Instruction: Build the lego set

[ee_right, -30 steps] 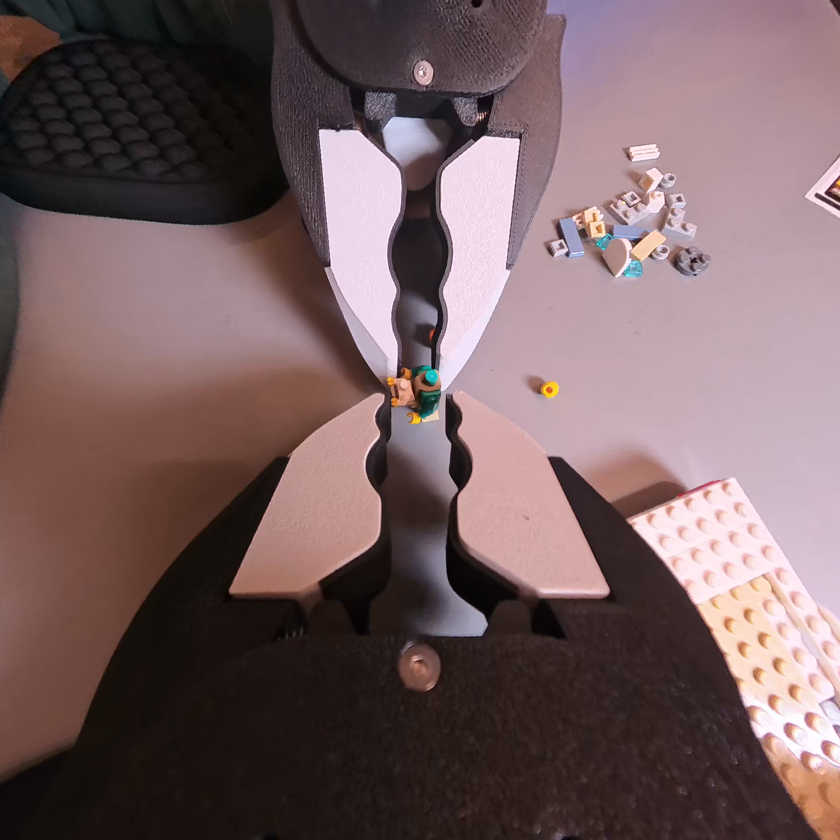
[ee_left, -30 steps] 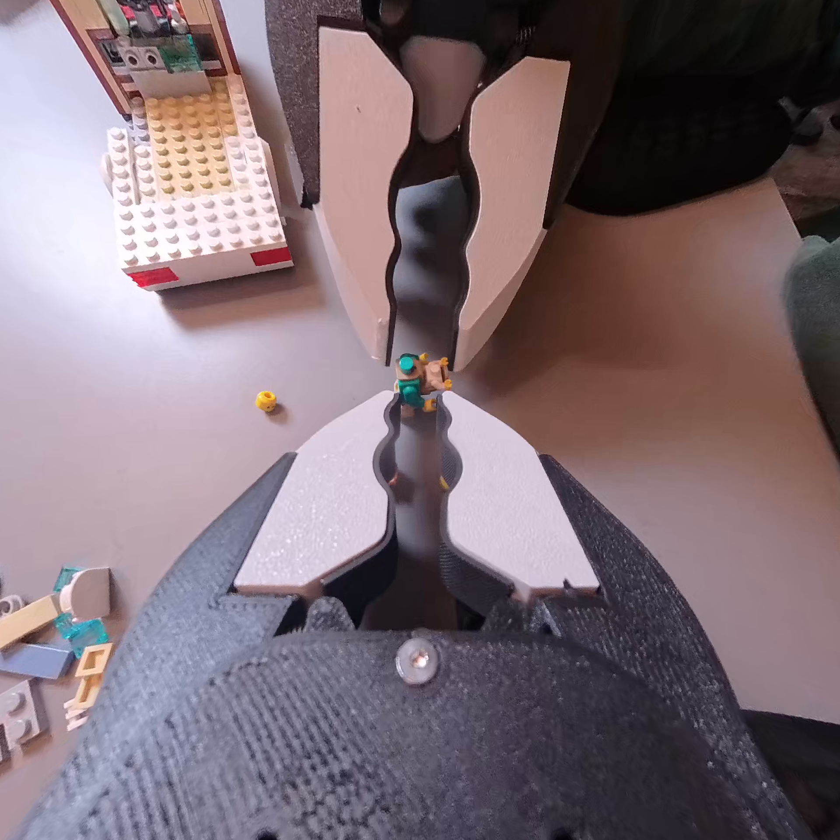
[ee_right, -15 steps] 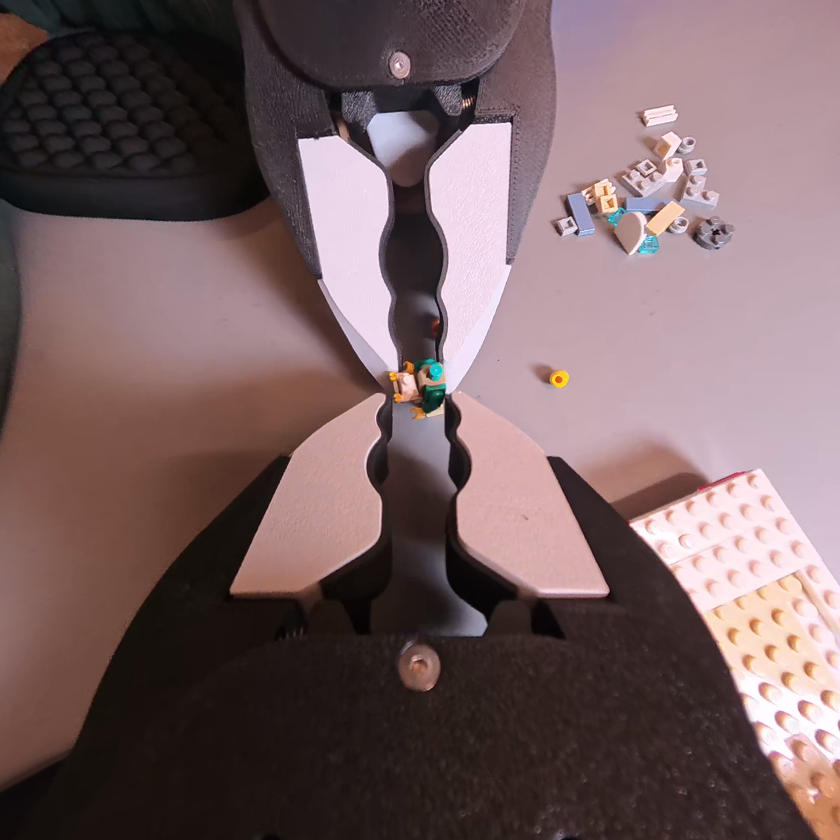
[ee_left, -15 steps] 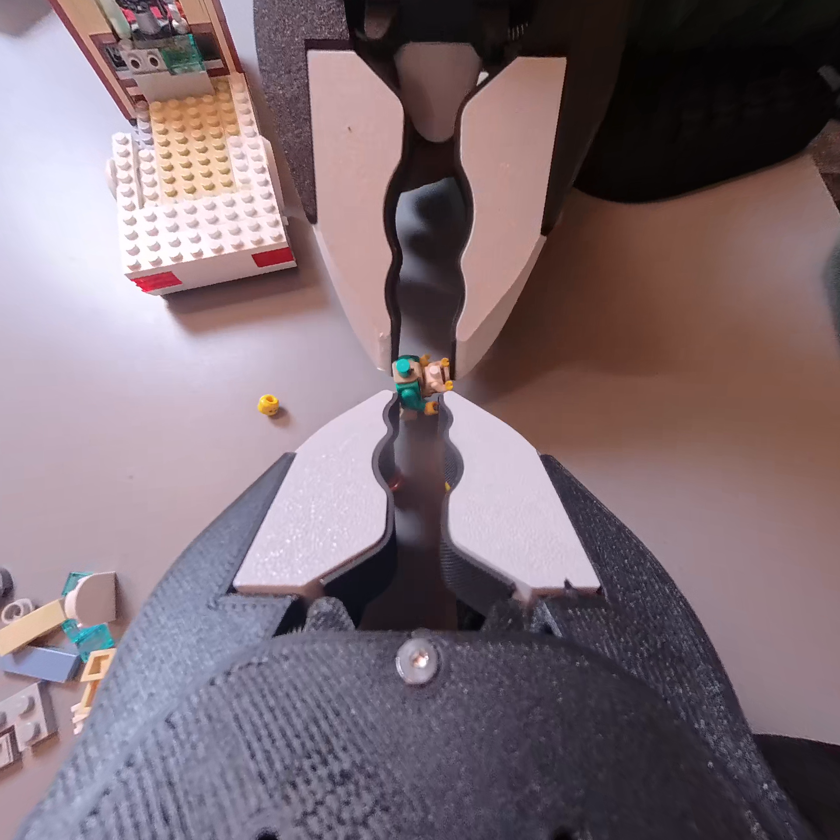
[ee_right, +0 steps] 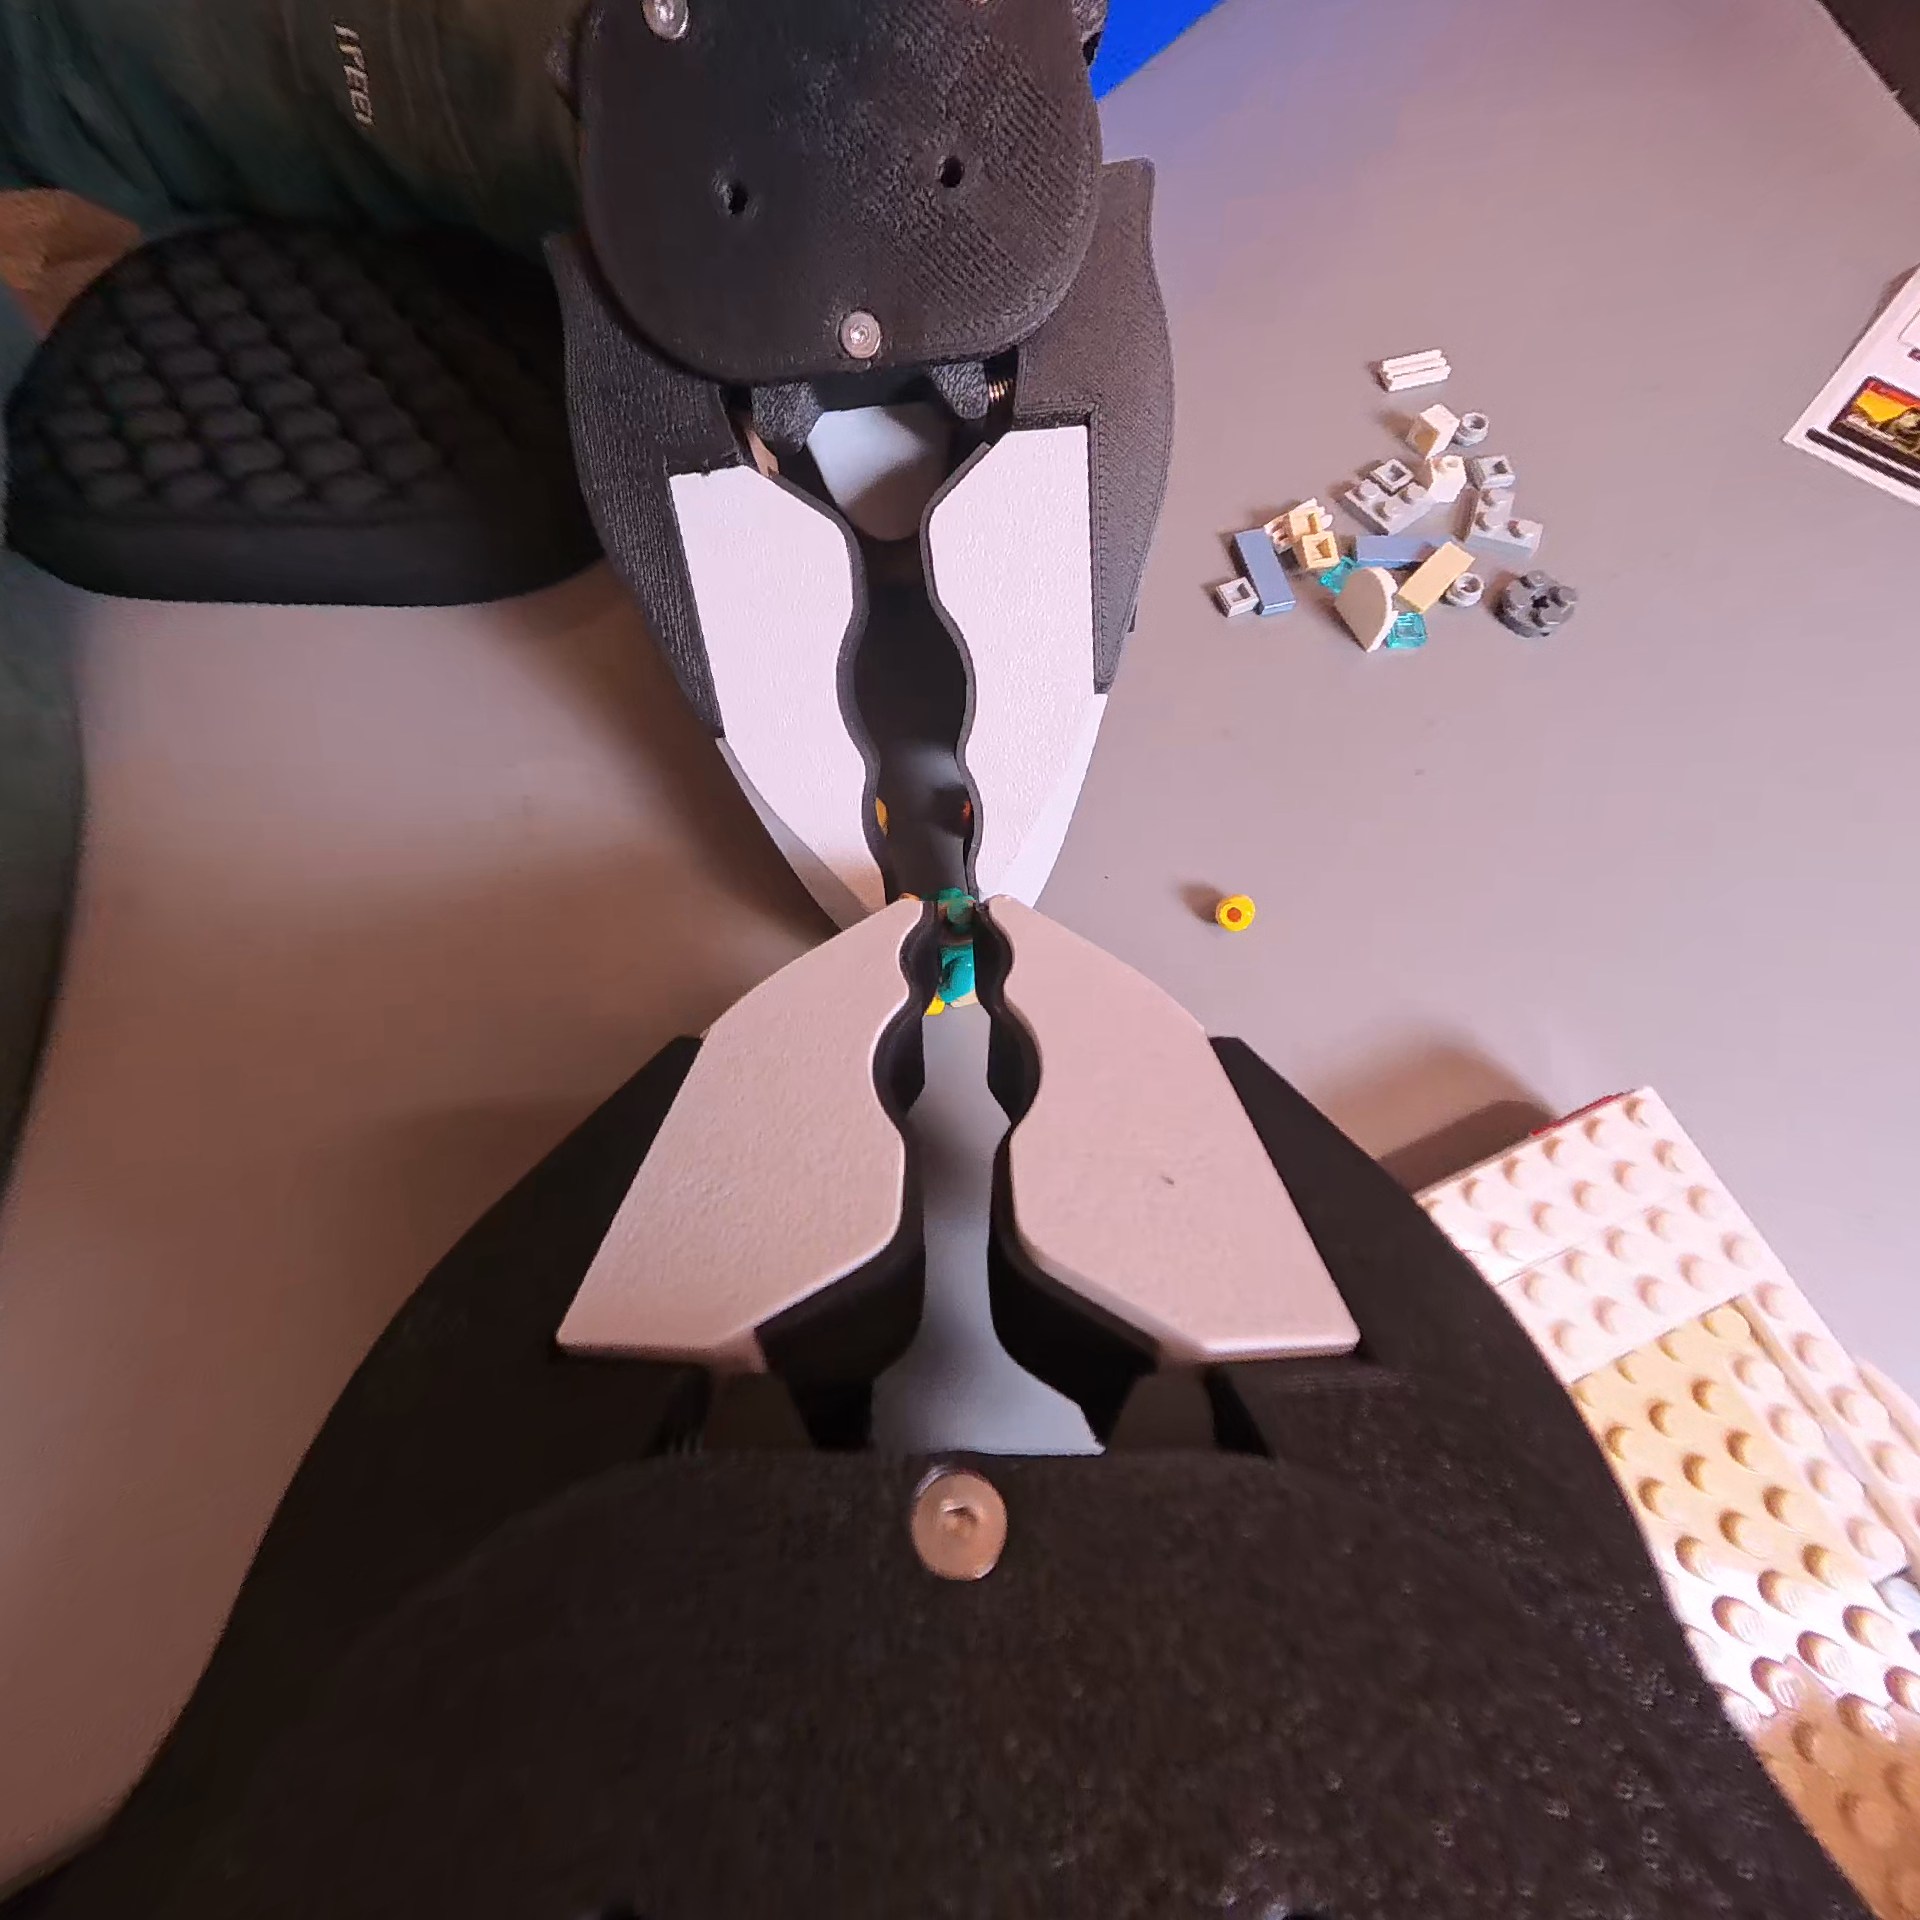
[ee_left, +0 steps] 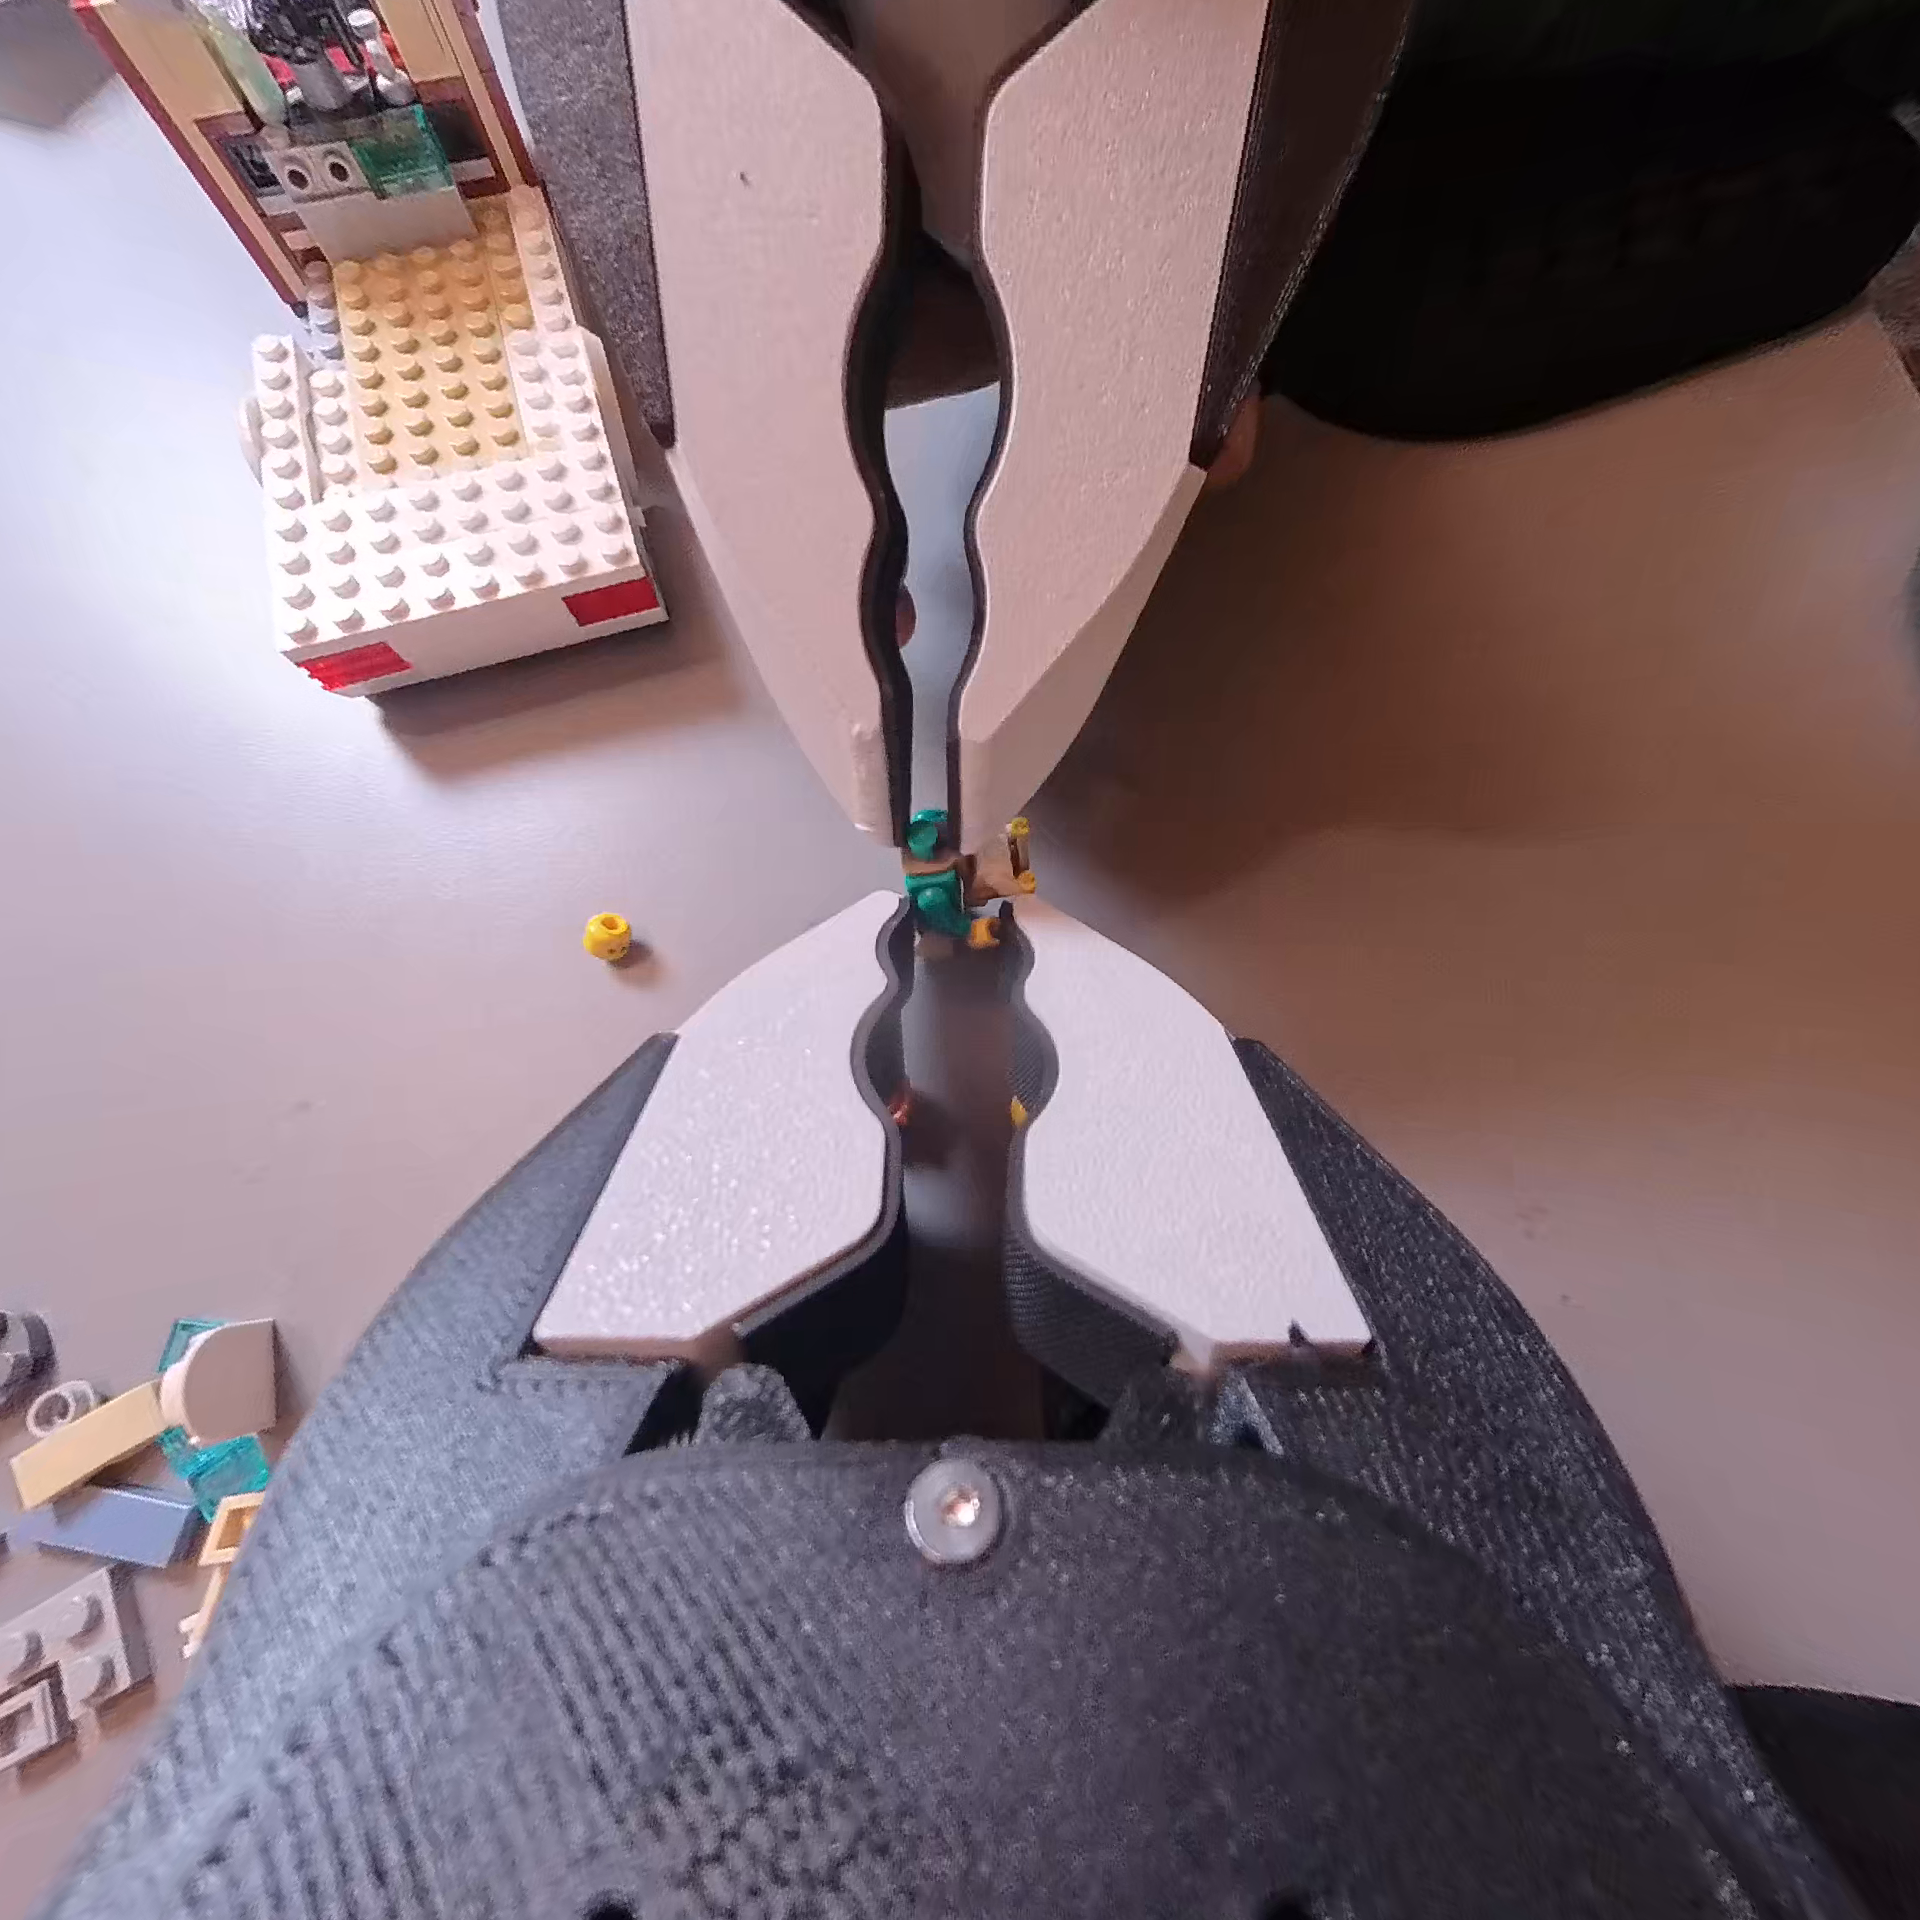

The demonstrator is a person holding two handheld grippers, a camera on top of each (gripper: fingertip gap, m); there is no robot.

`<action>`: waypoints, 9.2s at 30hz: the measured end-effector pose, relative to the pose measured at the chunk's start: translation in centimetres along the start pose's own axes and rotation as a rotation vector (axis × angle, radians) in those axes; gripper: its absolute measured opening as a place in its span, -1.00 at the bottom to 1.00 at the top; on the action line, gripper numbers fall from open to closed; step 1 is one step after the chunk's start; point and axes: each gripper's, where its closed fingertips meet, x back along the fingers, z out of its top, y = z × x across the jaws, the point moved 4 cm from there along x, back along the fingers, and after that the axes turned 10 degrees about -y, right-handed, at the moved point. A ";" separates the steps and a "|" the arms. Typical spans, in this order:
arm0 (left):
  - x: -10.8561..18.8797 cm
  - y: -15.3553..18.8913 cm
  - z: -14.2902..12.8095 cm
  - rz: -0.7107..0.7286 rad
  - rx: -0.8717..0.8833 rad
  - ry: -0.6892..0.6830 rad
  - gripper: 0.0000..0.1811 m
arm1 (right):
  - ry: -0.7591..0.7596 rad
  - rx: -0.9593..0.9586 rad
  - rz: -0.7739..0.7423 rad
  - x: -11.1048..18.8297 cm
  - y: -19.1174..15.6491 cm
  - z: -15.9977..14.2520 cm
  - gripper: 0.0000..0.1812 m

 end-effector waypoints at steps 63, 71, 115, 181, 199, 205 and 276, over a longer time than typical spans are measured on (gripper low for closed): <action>6.9 2.6 -0.9 -0.156 0.229 0.304 -0.73 | 0.272 0.151 -0.046 1.0 -2.9 5.2 -0.89; 9.2 2.8 1.5 -0.569 0.523 0.640 -0.81 | 0.366 0.333 -0.204 2.4 -4.7 6.5 -0.89; 9.0 1.4 1.7 -0.580 0.695 0.762 -0.92 | 0.523 0.177 -0.138 3.2 -3.4 6.3 -0.86; 7.6 2.3 1.6 -0.340 0.502 0.582 -0.86 | 0.308 0.205 -0.099 2.7 -3.2 4.5 -0.88; 1.6 2.3 -2.3 0.147 0.134 -0.072 -0.87 | -0.060 0.084 0.002 0.4 -2.5 1.0 -0.87; 1.4 3.4 -2.0 0.108 0.118 -0.074 -0.71 | -0.189 0.081 -0.009 -1.0 -3.2 1.3 -0.87; 3.1 3.5 -3.6 0.159 0.074 0.000 -0.66 | -0.398 -0.374 -0.127 -3.9 -3.6 2.2 -0.72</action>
